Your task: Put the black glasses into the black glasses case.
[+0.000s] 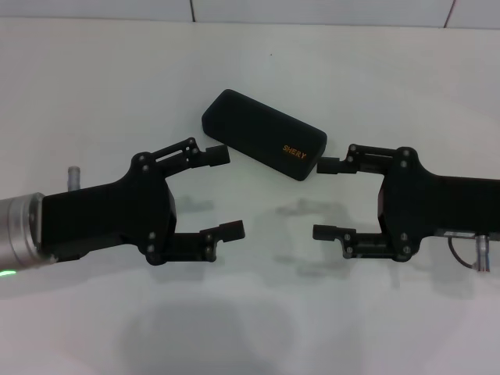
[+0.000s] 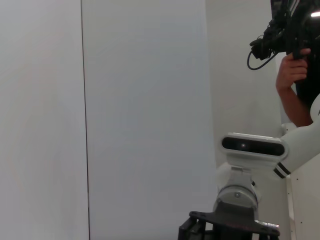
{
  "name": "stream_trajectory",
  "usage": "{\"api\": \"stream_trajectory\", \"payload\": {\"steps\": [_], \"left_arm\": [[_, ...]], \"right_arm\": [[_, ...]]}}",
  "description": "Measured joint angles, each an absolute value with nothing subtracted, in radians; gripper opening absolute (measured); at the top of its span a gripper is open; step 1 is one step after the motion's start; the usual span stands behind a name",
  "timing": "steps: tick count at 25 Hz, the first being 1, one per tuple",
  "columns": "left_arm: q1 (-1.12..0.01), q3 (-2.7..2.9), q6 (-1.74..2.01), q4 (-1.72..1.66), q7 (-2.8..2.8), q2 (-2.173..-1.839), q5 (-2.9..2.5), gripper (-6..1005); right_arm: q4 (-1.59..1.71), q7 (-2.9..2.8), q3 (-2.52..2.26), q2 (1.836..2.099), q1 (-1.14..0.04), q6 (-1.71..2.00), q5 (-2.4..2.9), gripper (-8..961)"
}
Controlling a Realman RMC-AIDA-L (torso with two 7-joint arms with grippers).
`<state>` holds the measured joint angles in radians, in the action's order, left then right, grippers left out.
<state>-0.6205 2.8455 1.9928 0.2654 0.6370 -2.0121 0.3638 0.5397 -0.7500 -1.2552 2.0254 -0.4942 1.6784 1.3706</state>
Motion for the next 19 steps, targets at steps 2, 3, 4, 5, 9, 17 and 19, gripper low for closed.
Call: {"api": "stream_trajectory", "payload": {"steps": [2, 3, 4, 5, 9, 17, 19], "left_arm": [[-0.619, 2.846, 1.992, 0.265, 0.636, -2.012, 0.364, 893], [-0.618, 2.846, 1.992, 0.265, 0.634, -2.012, 0.364, 893], [-0.616, 2.846, 1.992, 0.265, 0.631, -2.013, 0.363, 893], [-0.613, 2.846, 1.992, 0.265, 0.626, -2.013, 0.363, 893], [-0.596, 2.845, 1.992, 0.265, 0.599, -2.019, 0.362, 893], [-0.591, 2.845, 1.992, 0.275, 0.596, -2.024, 0.364, 893], [-0.590, 2.845, 1.991, 0.279, 0.595, -2.027, 0.364, 893]], "right_arm": [[0.531, -0.732, -1.257, 2.026, -0.495, 1.679, 1.369, 689], [0.524, -0.723, -1.257, 2.027, -0.495, 1.678, 1.368, 689], [0.520, -0.716, -1.257, 2.028, -0.496, 1.678, 1.364, 688], [0.513, -0.708, -1.258, 2.028, -0.497, 1.677, 1.360, 688], [0.472, -0.681, -1.263, 2.028, -0.510, 1.677, 1.334, 687], [0.464, -0.674, -1.290, 2.028, -0.510, 1.686, 1.324, 684], [0.464, -0.674, -1.302, 2.028, -0.509, 1.682, 1.318, 684]]}}
